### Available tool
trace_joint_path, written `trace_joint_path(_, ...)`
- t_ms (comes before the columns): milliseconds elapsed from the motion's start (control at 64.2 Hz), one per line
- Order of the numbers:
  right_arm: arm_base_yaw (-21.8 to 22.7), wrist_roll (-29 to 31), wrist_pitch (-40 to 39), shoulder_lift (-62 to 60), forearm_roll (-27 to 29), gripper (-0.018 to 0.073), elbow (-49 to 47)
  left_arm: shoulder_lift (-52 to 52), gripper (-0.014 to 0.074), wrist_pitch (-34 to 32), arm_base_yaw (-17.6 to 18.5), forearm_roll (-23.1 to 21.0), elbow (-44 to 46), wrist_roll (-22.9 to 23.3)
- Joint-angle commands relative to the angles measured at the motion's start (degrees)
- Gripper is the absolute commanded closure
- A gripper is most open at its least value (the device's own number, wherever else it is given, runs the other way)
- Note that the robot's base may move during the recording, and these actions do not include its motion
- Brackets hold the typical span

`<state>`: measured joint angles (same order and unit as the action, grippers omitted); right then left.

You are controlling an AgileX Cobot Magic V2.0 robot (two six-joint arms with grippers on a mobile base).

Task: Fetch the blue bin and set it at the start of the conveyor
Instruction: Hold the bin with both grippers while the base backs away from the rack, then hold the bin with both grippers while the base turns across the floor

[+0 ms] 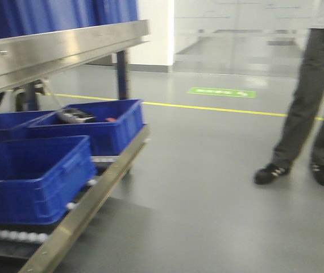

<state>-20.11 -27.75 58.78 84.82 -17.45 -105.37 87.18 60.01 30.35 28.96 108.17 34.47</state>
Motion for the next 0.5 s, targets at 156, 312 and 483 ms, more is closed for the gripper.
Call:
trace_joint_path(156,0.1,0.2,-2.4,-0.5,-1.6,0.0718,-0.7,-1.0,0.0708,-1.3,0.3,1.4,0.6,-0.4)
trace_joint_path(312,0.1,0.2,-2.4,-0.5,-1.6,0.0718,-0.7,-1.0,0.0708,-1.3,0.3,1.4,0.6,-0.4)
trace_joint_path(483,0.1,0.2,-2.4,-0.5,-1.6,0.0718,-0.7,-1.0,0.0708,-1.3,0.3,1.4,0.6,-0.4)
